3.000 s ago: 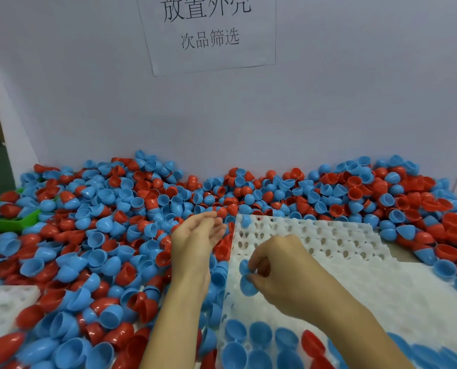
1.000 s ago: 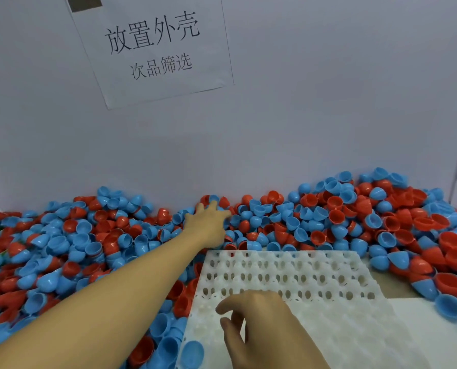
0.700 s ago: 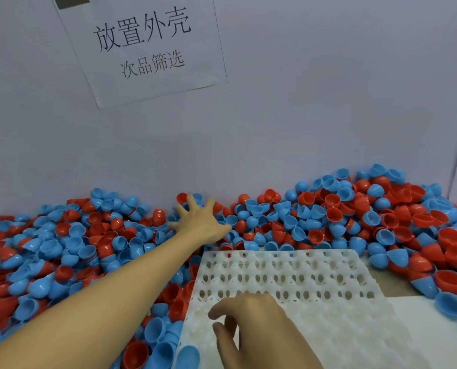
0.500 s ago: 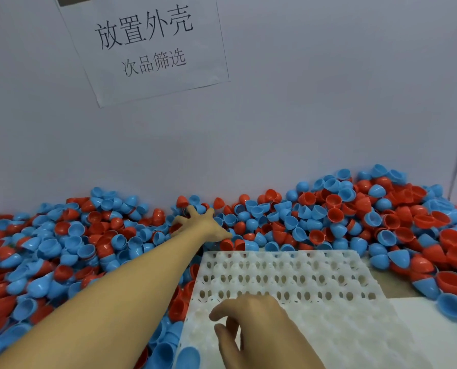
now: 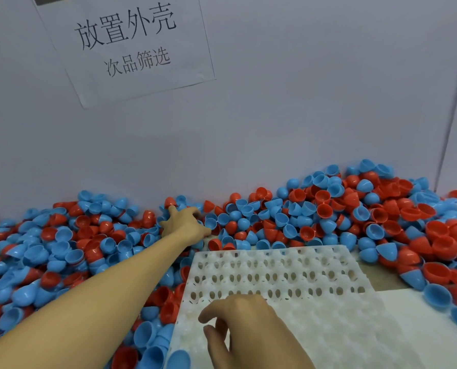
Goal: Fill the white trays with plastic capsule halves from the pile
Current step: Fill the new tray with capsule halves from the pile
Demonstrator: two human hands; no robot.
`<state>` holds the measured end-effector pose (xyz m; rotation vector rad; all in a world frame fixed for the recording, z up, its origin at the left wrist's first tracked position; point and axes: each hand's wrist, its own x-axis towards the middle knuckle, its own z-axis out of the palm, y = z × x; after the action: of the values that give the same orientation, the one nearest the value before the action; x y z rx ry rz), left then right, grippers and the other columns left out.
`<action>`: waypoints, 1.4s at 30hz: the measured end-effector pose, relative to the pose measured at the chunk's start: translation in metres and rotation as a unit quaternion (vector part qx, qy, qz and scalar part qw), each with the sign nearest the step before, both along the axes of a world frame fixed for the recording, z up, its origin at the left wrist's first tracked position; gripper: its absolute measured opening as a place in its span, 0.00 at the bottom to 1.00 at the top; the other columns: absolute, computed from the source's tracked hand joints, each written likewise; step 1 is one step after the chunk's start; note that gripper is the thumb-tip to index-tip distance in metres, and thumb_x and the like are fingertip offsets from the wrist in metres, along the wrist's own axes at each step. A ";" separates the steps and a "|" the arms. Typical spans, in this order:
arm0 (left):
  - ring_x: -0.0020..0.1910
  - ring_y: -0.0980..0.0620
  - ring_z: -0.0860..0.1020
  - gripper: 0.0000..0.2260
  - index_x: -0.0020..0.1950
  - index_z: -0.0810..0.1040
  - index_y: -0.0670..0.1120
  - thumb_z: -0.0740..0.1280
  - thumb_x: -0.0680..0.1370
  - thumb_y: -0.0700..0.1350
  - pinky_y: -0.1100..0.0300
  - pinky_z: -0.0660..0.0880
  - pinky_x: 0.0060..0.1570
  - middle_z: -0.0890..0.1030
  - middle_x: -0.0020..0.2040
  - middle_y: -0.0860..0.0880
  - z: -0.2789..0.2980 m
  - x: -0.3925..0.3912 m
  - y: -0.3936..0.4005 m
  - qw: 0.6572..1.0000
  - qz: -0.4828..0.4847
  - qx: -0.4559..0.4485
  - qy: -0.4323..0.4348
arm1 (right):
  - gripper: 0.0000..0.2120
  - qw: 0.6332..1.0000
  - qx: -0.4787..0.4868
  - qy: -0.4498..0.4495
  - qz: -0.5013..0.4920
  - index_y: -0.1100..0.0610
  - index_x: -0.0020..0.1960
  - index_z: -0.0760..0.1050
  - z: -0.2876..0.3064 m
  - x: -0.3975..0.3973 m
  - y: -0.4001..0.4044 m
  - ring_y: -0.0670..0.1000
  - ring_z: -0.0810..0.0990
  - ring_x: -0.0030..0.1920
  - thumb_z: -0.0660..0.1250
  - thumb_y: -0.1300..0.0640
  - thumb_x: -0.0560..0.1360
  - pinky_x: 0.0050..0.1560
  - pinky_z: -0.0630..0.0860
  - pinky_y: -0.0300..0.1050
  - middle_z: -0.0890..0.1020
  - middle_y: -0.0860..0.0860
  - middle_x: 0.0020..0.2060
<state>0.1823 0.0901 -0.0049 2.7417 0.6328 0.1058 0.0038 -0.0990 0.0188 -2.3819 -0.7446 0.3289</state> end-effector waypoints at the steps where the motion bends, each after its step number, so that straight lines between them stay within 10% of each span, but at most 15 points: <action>1: 0.69 0.35 0.68 0.21 0.66 0.75 0.59 0.74 0.73 0.53 0.46 0.73 0.64 0.60 0.75 0.44 0.000 -0.002 0.002 1.000 -0.002 -0.007 -0.016 | 0.15 1.000 0.000 0.001 0.000 0.45 0.66 0.76 0.000 0.000 0.000 0.50 0.77 0.62 0.60 0.51 0.81 0.66 0.71 0.42 0.79 0.50 0.62; 12: 0.77 0.28 0.53 0.38 0.81 0.54 0.58 0.68 0.76 0.63 0.33 0.58 0.73 0.44 0.81 0.37 0.003 0.006 -0.013 0.989 0.036 0.047 0.134 | 0.15 1.000 -0.003 0.006 0.006 0.44 0.67 0.76 0.000 0.001 0.001 0.51 0.76 0.63 0.60 0.51 0.82 0.67 0.70 0.43 0.79 0.50 0.62; 20: 0.60 0.41 0.77 0.15 0.54 0.77 0.49 0.74 0.74 0.56 0.51 0.76 0.53 0.79 0.59 0.44 0.004 0.008 0.003 0.998 0.065 -0.005 -0.018 | 0.15 1.000 0.006 0.011 0.008 0.45 0.67 0.76 -0.001 0.002 0.000 0.51 0.76 0.64 0.60 0.51 0.82 0.68 0.70 0.44 0.79 0.51 0.63; 25: 0.36 0.50 0.72 0.13 0.41 0.73 0.46 0.75 0.74 0.51 0.58 0.71 0.34 0.76 0.40 0.47 0.020 -0.001 0.023 0.971 0.070 -0.195 -0.117 | 0.15 1.000 0.018 0.000 0.000 0.45 0.65 0.76 -0.003 -0.001 0.000 0.51 0.78 0.60 0.61 0.50 0.81 0.66 0.72 0.44 0.80 0.50 0.60; 32: 0.48 0.44 0.78 0.09 0.54 0.74 0.47 0.68 0.77 0.49 0.50 0.79 0.36 0.76 0.53 0.44 0.049 -0.021 0.048 0.829 0.141 -0.512 -0.175 | 0.14 0.999 0.036 -0.007 -0.010 0.45 0.64 0.78 -0.002 -0.002 -0.001 0.49 0.80 0.56 0.61 0.51 0.80 0.65 0.73 0.42 0.82 0.48 0.58; 42: 0.36 0.52 0.75 0.07 0.44 0.73 0.45 0.69 0.76 0.47 0.58 0.77 0.29 0.75 0.40 0.46 0.063 -0.045 0.048 0.651 0.201 -0.690 -0.245 | 0.13 0.998 0.051 -0.017 -0.022 0.44 0.63 0.79 -0.002 -0.004 -0.003 0.46 0.81 0.52 0.62 0.51 0.80 0.61 0.75 0.40 0.84 0.44 0.53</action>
<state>0.1378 0.1376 0.0581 0.9799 0.6890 0.2965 -0.0001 -0.1023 0.0169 -2.3082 -0.7049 0.2275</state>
